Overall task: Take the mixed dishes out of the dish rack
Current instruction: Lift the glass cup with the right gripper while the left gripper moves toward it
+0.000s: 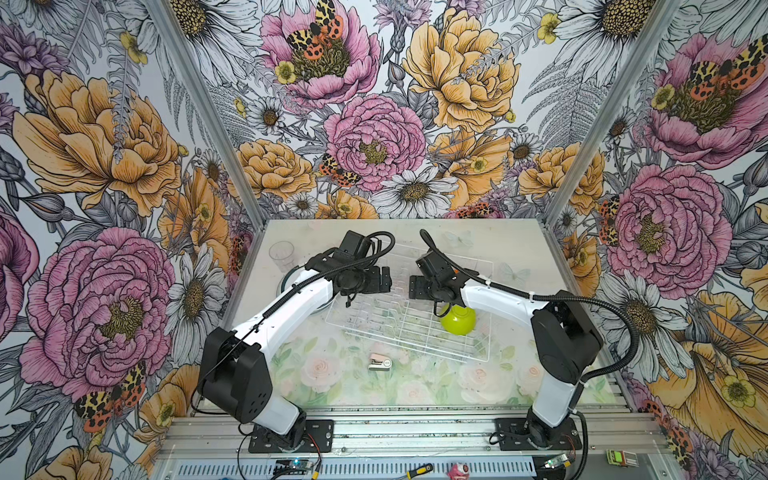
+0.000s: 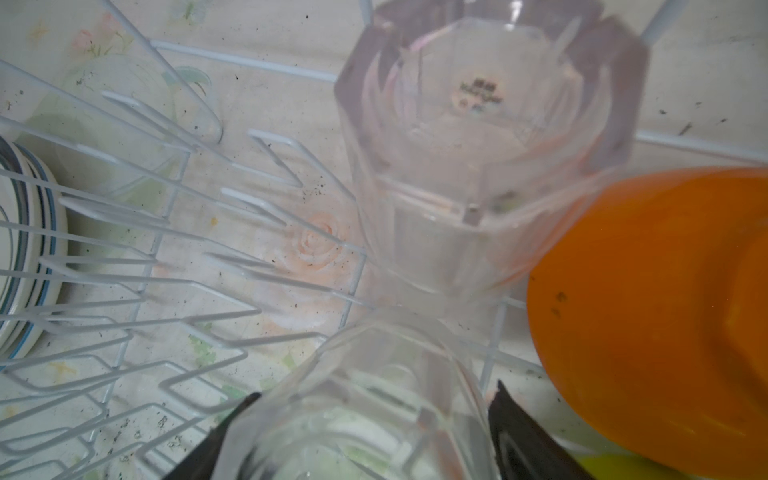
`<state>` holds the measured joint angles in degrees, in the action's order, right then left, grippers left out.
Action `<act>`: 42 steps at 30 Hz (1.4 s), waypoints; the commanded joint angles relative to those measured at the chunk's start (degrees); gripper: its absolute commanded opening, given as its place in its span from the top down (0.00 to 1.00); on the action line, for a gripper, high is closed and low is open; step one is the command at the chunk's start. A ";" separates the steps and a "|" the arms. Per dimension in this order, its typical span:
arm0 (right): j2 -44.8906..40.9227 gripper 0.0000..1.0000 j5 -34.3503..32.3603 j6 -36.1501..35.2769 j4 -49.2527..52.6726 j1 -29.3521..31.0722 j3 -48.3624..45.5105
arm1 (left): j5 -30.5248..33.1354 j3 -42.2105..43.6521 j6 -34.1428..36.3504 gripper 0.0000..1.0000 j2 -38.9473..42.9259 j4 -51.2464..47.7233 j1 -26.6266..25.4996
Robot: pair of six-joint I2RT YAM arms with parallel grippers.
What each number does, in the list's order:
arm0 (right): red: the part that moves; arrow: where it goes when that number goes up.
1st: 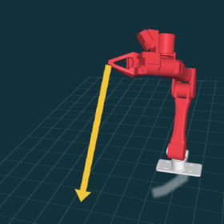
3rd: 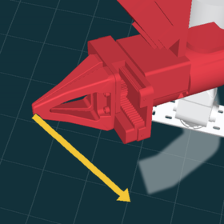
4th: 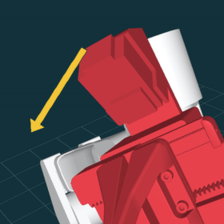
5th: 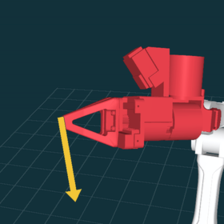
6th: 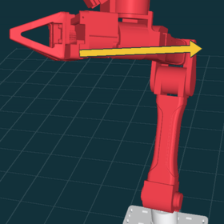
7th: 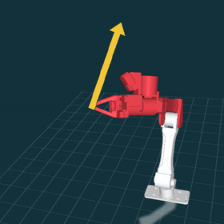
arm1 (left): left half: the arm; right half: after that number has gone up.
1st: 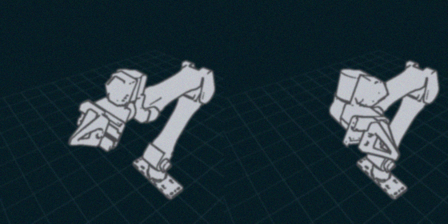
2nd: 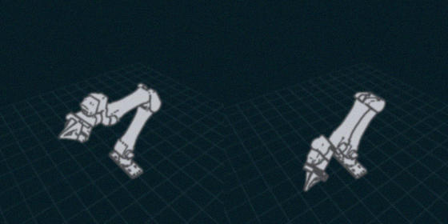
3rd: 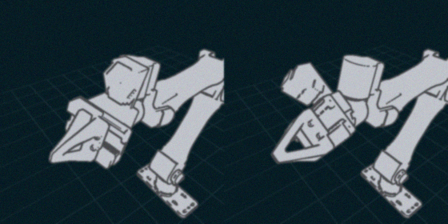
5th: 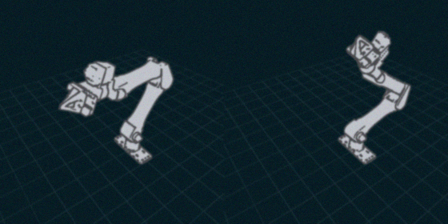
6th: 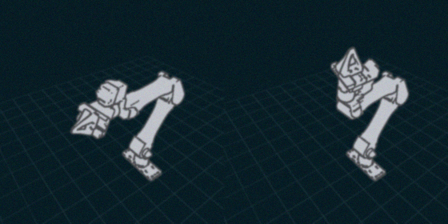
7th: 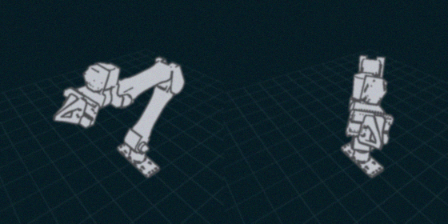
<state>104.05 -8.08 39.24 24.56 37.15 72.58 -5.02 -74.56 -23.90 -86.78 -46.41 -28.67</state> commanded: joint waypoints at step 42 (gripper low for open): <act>-19.45 0.41 15.61 7.29 -3.90 -6.15 -4.90 | -0.85 8.48 1.10 0.01 9.32 18.52 -1.13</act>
<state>87.26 4.71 45.08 23.51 31.73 67.26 -4.10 -67.44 -23.03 -78.76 -33.89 -29.41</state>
